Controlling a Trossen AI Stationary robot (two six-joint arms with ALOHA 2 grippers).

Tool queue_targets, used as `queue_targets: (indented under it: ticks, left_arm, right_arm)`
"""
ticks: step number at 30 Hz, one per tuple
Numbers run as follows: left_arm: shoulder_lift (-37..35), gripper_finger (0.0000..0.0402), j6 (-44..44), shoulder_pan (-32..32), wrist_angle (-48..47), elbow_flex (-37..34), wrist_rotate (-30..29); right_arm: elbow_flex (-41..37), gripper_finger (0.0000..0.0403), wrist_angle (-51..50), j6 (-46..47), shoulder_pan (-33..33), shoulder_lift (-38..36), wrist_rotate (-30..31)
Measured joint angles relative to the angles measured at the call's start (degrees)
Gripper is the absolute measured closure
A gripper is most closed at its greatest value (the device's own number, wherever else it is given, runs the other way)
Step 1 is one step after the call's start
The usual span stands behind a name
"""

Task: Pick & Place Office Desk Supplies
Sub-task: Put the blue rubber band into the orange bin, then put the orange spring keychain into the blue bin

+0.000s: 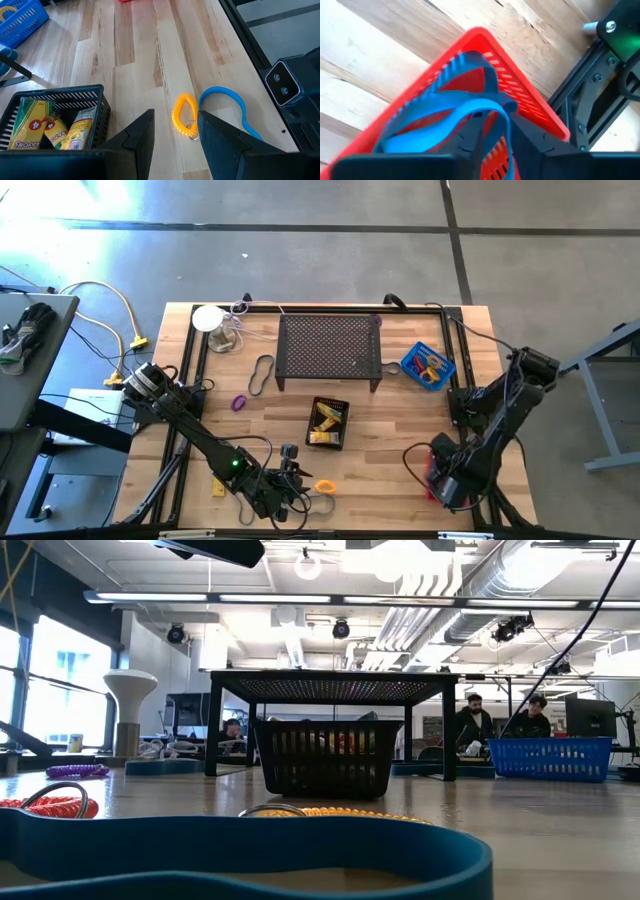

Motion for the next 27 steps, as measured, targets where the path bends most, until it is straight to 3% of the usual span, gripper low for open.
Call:
queue_targets:
  ticks: [5, 10, 14, 27]
  left_arm:
    - [0.0, 0.0259, 0.0, 0.0, 0.0, 0.0, 0.0]
    - [0.0, 0.0259, 0.0, 0.0, 0.0, 0.0, 0.0]
    - [0.0, 0.0259, 0.0, 0.0, 0.0, 0.0, 0.0]
    - [0.0, 0.0259, 0.0, 0.0, -0.1, 0.0, 0.0]
  right_arm:
    - [0.0, 0.0264, 0.9, -3.2, -1.5, 0.0, -0.6]
    - [0.0, 0.0228, -0.2, -7.8, -4.0, 0.0, -7.4]
    - [0.0, 0.0222, -1.0, -9.9, -5.4, -0.7, -9.8]
    - [0.0, 0.0226, -1.1, -7.5, -6.0, -6.8, -8.6]
